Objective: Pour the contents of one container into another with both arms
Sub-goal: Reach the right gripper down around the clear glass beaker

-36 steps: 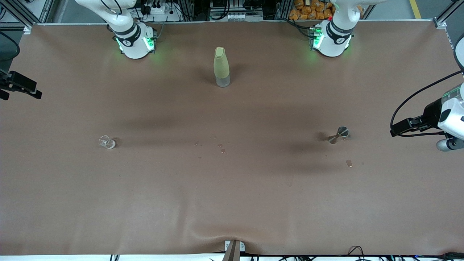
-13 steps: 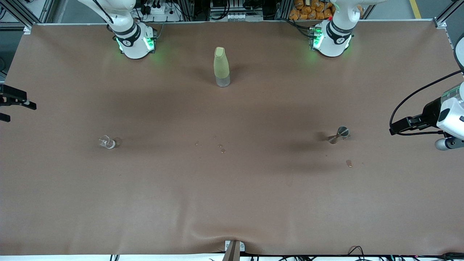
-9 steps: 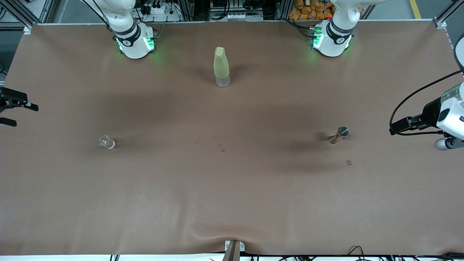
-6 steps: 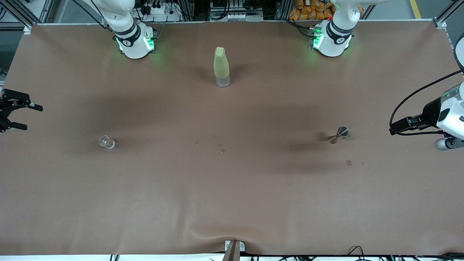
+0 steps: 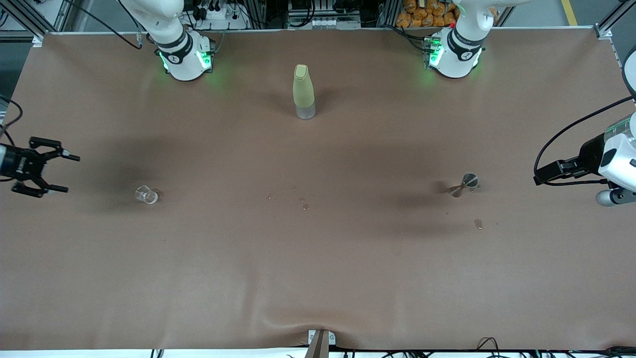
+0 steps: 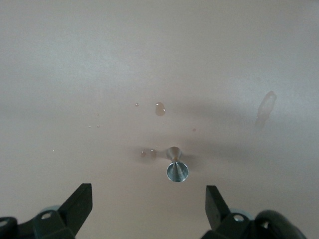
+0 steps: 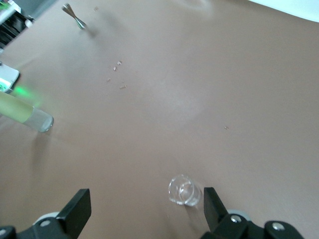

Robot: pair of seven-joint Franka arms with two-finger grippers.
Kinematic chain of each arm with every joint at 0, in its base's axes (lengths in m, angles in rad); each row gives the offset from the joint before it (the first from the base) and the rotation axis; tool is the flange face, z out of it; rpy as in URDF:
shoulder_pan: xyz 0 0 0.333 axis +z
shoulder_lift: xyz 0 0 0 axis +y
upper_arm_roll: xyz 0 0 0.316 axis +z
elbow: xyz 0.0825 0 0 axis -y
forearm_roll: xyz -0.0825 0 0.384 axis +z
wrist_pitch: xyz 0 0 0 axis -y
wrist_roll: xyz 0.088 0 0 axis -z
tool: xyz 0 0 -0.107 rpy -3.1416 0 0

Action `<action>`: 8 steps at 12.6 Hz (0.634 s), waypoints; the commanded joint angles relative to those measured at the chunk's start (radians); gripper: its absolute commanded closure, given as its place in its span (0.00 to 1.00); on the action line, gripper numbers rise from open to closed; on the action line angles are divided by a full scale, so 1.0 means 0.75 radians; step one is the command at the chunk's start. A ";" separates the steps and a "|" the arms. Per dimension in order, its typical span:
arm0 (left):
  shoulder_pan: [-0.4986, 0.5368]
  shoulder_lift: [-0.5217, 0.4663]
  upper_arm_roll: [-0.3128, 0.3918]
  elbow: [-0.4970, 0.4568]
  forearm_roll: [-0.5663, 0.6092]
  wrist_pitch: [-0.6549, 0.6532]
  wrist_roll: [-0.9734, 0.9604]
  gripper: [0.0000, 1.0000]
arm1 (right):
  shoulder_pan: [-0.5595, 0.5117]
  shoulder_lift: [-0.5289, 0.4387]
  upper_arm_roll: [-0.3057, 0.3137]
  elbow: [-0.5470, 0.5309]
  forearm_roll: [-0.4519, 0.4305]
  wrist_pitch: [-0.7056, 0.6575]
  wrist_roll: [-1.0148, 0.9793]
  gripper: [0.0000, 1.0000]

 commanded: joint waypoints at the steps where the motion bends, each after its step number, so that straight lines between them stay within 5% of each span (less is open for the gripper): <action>1: -0.001 -0.014 -0.004 0.005 0.026 -0.019 -0.014 0.00 | -0.054 0.120 0.020 -0.003 0.140 -0.015 -0.249 0.00; 8: -0.001 -0.012 -0.004 0.005 0.024 -0.019 -0.006 0.00 | -0.123 0.443 0.020 0.022 0.347 -0.060 -0.716 0.00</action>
